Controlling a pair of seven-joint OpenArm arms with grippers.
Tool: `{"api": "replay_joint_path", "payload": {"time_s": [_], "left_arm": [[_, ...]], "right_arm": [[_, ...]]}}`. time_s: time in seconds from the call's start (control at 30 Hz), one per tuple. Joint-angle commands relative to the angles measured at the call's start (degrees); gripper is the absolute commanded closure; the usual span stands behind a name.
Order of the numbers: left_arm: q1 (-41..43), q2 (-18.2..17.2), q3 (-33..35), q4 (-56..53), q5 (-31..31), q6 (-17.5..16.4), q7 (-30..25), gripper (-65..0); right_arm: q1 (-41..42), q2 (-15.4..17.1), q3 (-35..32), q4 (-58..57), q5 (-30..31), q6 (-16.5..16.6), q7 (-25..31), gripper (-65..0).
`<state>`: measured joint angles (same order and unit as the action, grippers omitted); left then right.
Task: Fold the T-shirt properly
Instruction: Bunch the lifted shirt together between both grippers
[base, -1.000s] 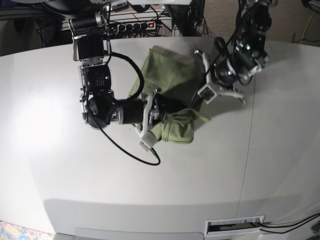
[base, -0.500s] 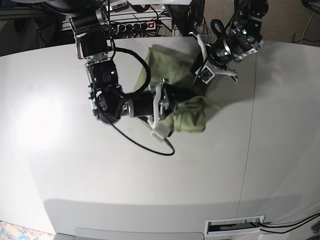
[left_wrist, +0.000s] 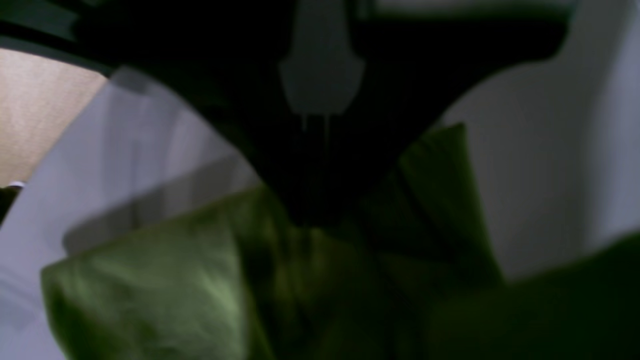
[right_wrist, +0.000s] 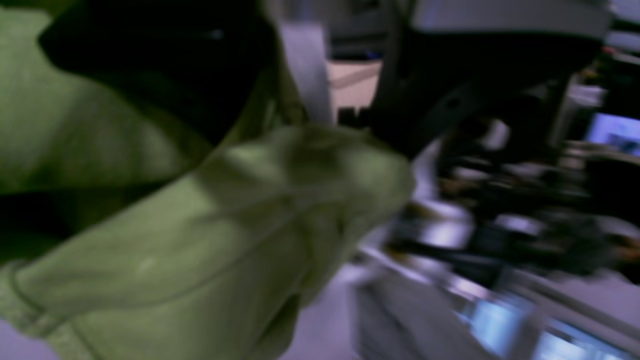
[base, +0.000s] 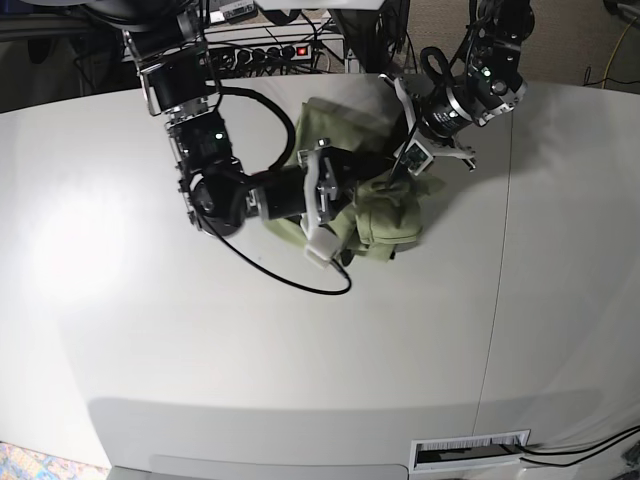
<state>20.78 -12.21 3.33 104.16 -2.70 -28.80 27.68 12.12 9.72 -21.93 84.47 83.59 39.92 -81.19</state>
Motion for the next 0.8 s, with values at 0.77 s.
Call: {"api": "replay_joint_path", "payload": {"time_s": [0.77], "left_arm": [[-0.52,1.05,-0.09,0.33,1.07,0.74,-0.74,0.0]], "right_arm": [[2.32,-0.42,-3.43,1.62,1.41,0.08,1.19,-30.7]]}}
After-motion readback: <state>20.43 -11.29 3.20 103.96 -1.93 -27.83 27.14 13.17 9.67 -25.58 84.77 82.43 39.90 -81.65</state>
